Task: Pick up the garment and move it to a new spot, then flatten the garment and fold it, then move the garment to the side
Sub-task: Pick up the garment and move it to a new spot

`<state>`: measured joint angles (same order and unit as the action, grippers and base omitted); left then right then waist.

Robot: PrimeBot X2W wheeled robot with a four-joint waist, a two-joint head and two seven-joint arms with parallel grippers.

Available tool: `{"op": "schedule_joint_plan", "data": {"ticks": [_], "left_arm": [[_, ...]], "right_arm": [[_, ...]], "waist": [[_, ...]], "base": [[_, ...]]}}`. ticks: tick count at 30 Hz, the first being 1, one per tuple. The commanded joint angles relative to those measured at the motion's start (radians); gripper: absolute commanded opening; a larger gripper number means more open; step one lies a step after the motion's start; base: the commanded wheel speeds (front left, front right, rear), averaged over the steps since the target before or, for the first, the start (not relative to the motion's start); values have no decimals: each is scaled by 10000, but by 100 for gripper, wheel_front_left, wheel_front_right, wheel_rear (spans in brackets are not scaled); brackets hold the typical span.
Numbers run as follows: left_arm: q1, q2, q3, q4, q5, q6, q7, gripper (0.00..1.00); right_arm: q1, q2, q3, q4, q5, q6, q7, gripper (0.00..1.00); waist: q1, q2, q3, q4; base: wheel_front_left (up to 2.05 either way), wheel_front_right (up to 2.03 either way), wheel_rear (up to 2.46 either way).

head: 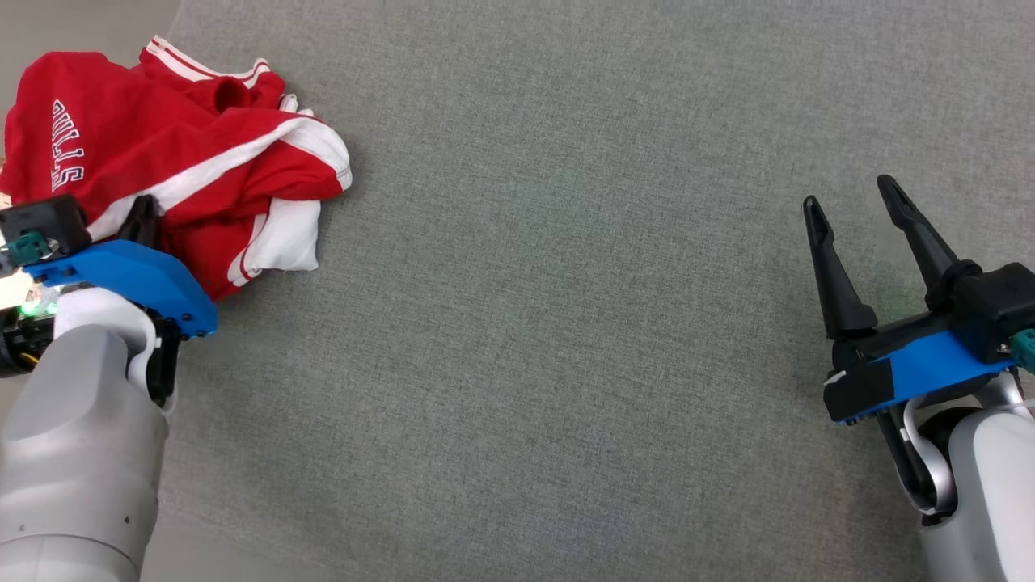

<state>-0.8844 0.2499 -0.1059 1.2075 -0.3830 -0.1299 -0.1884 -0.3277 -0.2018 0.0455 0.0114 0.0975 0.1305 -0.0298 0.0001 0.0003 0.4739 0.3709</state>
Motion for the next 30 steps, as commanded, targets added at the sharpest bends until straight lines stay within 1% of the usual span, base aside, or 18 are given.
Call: {"op": "schedule_joint_plan", "data": {"ticks": [1, 4, 7, 9, 13, 17, 21, 24, 25, 28, 30], "left_arm": [[-76, 213, -36, -21, -116, -13, -205, 0], [15, 487, 66, -219, -175, 11, -611, 0], [239, 709, 251, -904, -109, 271, -767, 0], [562, 890, 543, -2020, 45, 552, -776, 0], [1678, 950, 1187, -4322, 415, 955, -774, 0], [2920, 707, 1579, -6501, 897, 1192, -776, 0], [4003, 431, 1664, -8228, 1248, 1230, -778, 0], [4640, 208, 1408, -9444, 1447, 1264, -778, 0], [4984, 50, 1143, -10151, 1552, 1230, -674, 0], [5286, -110, 657, -11016, 1692, 1124, -238, 0], [5341, -281, 253, -11426, 1690, 948, 71, 0]], "right_arm": [[-103, 24, -42, 7, -96, 5, -97, 100], [20, 117, -121, 87, -57, 5, -249, 100], [183, 229, -220, 164, -60, 5, -423, 100], [284, 320, -262, 217, -39, 5, -542, 100], [492, 529, -324, 319, 28, 5, -768, 100], [800, 720, -417, 453, 101, 5, -987, 100], [1120, 923, -447, 473, 176, 5, -1132, 100], [1321, 1022, -508, 395, 196, 3, -1142, 100], [1394, 1100, -511, 330, 208, 5, -1102, 100], [1461, 1165, -538, 231, 249, 5, -1091, 100], [1445, 1211, -542, 180, 275, 5, -1117, 100]], "waist": [[-1, -3, -115, -31], [-1, -3, -392, -59], [-1, -3, -758, -106], [-1, -3, -1027, -163], [-1, -3, -1627, -347], [-1, -3, -2260, -578], [-1, -3, -2774, -896], [-1, -3, -2988, -1195], [-1, -3, -3036, -1447], [-1, -3, -3000, -1887], [-1, -3, -2920, -2279]], "base": [[0, 0, 0], [0, 0, 0], [0, 0, 0], [0, 0, 0], [0, 0, 0], [0, 0, 0], [0, 0, 0], [0, 0, 0], [0, 0, 0], [0, 0, 0], [0, 0, 0]]}}
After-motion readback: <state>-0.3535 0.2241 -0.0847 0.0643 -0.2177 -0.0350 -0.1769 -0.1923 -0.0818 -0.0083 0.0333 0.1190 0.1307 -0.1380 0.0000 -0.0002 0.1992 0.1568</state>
